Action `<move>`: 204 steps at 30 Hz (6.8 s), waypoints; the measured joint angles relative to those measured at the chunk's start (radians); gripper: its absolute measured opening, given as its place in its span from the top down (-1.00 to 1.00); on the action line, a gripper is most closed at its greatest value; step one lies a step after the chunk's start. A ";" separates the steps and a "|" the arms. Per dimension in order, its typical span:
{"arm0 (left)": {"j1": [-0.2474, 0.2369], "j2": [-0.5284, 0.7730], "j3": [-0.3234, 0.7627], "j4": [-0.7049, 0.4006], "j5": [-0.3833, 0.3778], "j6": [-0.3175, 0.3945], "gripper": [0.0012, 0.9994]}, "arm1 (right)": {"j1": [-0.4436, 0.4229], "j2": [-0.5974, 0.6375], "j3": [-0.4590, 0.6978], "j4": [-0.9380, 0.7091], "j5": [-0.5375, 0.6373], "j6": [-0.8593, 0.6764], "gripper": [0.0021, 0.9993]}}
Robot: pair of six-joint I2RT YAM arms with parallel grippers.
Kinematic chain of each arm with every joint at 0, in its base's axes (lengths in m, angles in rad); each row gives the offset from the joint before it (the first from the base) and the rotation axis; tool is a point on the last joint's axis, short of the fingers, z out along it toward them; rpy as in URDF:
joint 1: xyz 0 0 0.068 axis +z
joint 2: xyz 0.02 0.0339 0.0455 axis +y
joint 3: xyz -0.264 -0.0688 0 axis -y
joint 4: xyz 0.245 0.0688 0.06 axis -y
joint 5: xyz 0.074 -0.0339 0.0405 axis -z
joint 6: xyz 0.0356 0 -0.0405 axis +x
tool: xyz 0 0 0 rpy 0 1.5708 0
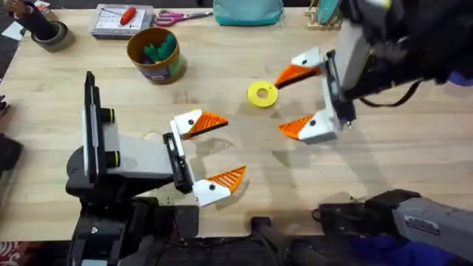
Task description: Pick up the gripper from the table and insert it into the empty holder that is missing its gripper. Then pick up a screw, insert it into the mounting hole, and use the screwdriver to tighten it. Finally, clean up the table by picking up the vegetable and placing it into the bucket.
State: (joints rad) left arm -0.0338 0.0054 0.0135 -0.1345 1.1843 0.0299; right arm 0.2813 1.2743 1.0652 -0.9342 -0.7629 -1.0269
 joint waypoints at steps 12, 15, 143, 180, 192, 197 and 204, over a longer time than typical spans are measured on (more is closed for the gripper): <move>0.000 0.000 0.000 0.000 0.000 0.000 -0.97 | 0.012 0.000 -0.145 0.151 -0.027 -0.077 -1.00; 0.000 0.000 0.000 0.000 0.000 0.000 -0.97 | 0.031 0.000 -0.145 0.149 -0.033 -0.081 -1.00; 0.000 0.000 0.000 0.002 -0.002 0.005 0.97 | -0.265 0.416 0.392 -0.112 0.848 0.981 -1.00; 0.000 0.000 0.000 0.002 -0.002 0.005 0.97 | -0.325 0.716 0.391 0.012 0.792 0.914 -0.99; 0.000 0.000 0.000 0.002 -0.002 0.005 0.97 | -0.328 0.716 0.391 0.023 0.800 0.903 -0.31; 0.000 0.000 0.000 0.002 -0.002 0.005 0.97 | -0.330 0.723 0.391 0.027 0.799 0.897 0.93; 0.000 0.000 0.000 0.002 -0.002 0.005 0.97 | -0.330 0.724 0.391 0.027 0.799 0.896 0.95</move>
State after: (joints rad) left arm -0.0338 0.0054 0.0135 -0.1326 1.1820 0.0349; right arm -0.0490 1.9984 1.4559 -0.9073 0.0357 -0.1314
